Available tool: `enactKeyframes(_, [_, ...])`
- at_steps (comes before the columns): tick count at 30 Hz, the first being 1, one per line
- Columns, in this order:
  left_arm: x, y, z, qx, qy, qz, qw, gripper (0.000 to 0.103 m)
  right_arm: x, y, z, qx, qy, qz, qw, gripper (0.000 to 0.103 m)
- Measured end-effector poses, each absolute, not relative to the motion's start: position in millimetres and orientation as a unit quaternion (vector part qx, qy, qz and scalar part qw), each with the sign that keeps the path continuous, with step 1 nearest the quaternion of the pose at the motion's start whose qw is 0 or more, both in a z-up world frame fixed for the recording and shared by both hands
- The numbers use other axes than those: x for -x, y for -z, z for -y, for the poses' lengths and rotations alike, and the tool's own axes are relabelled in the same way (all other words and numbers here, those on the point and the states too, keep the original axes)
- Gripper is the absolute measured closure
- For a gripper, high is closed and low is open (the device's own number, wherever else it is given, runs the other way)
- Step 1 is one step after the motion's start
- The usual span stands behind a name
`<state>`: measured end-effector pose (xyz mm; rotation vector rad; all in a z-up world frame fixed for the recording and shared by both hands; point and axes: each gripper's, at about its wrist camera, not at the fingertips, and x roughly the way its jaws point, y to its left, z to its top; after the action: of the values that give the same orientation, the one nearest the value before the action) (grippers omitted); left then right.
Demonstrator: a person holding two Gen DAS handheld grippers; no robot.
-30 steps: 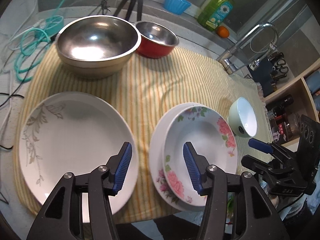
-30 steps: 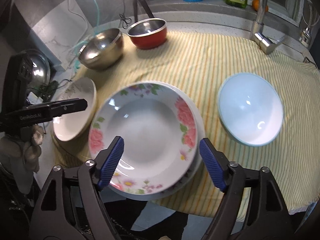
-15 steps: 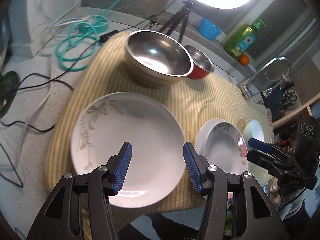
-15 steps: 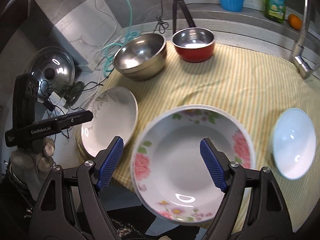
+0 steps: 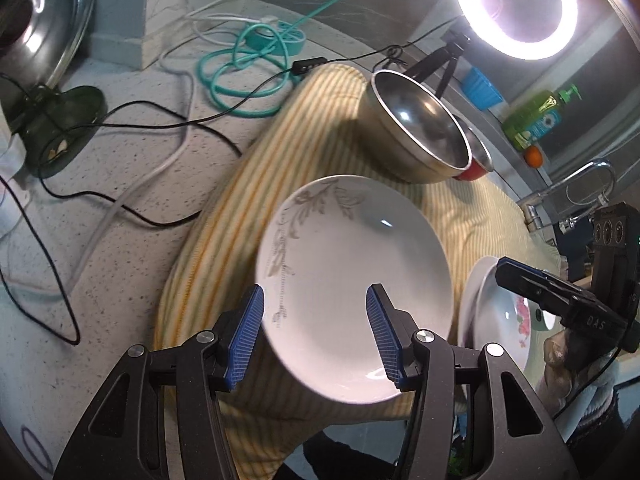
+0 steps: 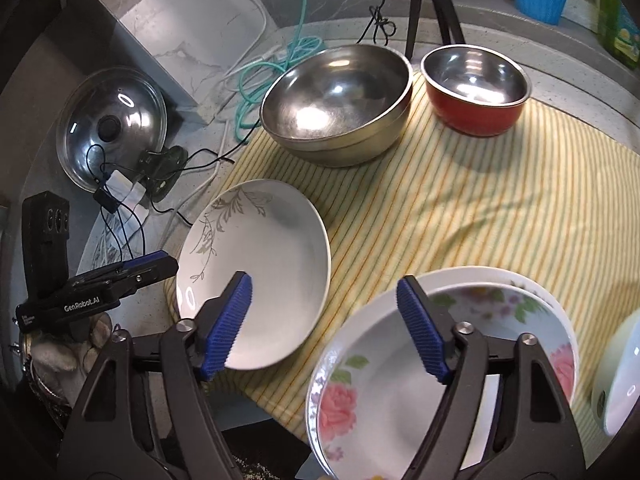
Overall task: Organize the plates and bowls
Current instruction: 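Move both tools to the grey-leaf white plate and grasp its rim, then lift the grey-leaf plate off the cloth with both tools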
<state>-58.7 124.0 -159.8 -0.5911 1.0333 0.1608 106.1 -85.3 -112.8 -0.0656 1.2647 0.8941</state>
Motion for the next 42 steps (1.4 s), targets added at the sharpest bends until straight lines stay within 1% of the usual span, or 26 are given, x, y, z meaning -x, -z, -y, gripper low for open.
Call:
enactKeyframes(2, [60,163,-128,0.280,-0.079,-0.487,0.824,0.052,-107,119,78,0.036,-0.407,-0.577,0.708,0.039])
enactKeyframes(4, [62,167,-130,0.284,-0.084,-0.488,0.821,0.053,-107,122,72,0.046,-0.407,-0.578,0.706,0.043])
enactKeyframes(5, [63,169,-132,0.287,-0.084,-0.489,0.820,0.054,-108,125,69,0.049,-0.407,-0.582,0.703,0.049])
enactKeyframes(6, [63,172,-134,0.291,-0.084,-0.490,0.818,0.060,-109,129,66,0.051,-0.406,-0.587,0.699,0.052])
enactKeyframes(7, [63,173,-134,0.293,-0.082,-0.491,0.816,0.063,-110,133,62,0.054,-0.405,-0.593,0.693,0.058])
enactKeyframes(8, [62,175,-135,0.295,-0.080,-0.494,0.814,0.068,-110,136,60,0.057,-0.404,-0.597,0.691,0.061])
enactKeyframes(9, [61,178,-135,0.295,-0.077,-0.497,0.813,0.071,-111,138,58,0.059,-0.403,-0.599,0.689,0.061])
enactKeyframes(10, [61,179,-135,0.294,-0.076,-0.499,0.811,0.072,-112,142,55,0.061,-0.400,-0.603,0.688,0.062])
enactKeyframes(11, [60,181,-135,0.294,-0.076,-0.501,0.810,0.074,-113,144,54,0.063,-0.397,-0.605,0.687,0.066])
enactKeyframes(13, [60,184,-136,0.299,-0.074,-0.503,0.808,0.076,-115,149,51,0.066,-0.393,-0.611,0.684,0.072])
enactKeyframes(15, [60,187,-137,0.301,-0.073,-0.504,0.806,0.078,-116,152,48,0.066,-0.392,-0.616,0.680,0.073])
enactKeyframes(17, [59,190,-138,0.306,-0.070,-0.507,0.803,0.079,-117,155,46,0.064,-0.392,-0.621,0.676,0.078])
enactKeyframes(18, [58,192,-138,0.308,-0.068,-0.508,0.801,0.081,-117,156,45,0.065,-0.392,-0.622,0.675,0.080])
enactKeyframes(19, [58,193,-138,0.309,-0.068,-0.509,0.800,0.082,-116,157,44,0.066,-0.392,-0.623,0.674,0.085])
enactKeyframes(20, [58,193,-139,0.310,-0.068,-0.509,0.800,0.083,-116,158,43,0.067,-0.392,-0.625,0.672,0.088])
enactKeyframes(23, [57,195,-138,0.316,-0.064,-0.510,0.797,0.084,-116,160,43,0.069,-0.390,-0.630,0.668,0.091])
enactKeyframes(28, [56,196,-137,0.312,-0.065,-0.511,0.798,0.084,-114,162,42,0.067,-0.387,-0.632,0.668,0.093])
enactKeyframes(36, [54,190,-136,0.309,-0.069,-0.508,0.801,0.084,-113,157,49,0.055,-0.386,-0.629,0.673,0.093])
enactKeyframes(42, [53,175,-135,0.301,-0.069,-0.498,0.810,0.084,-115,147,55,0.040,-0.385,-0.627,0.676,0.093])
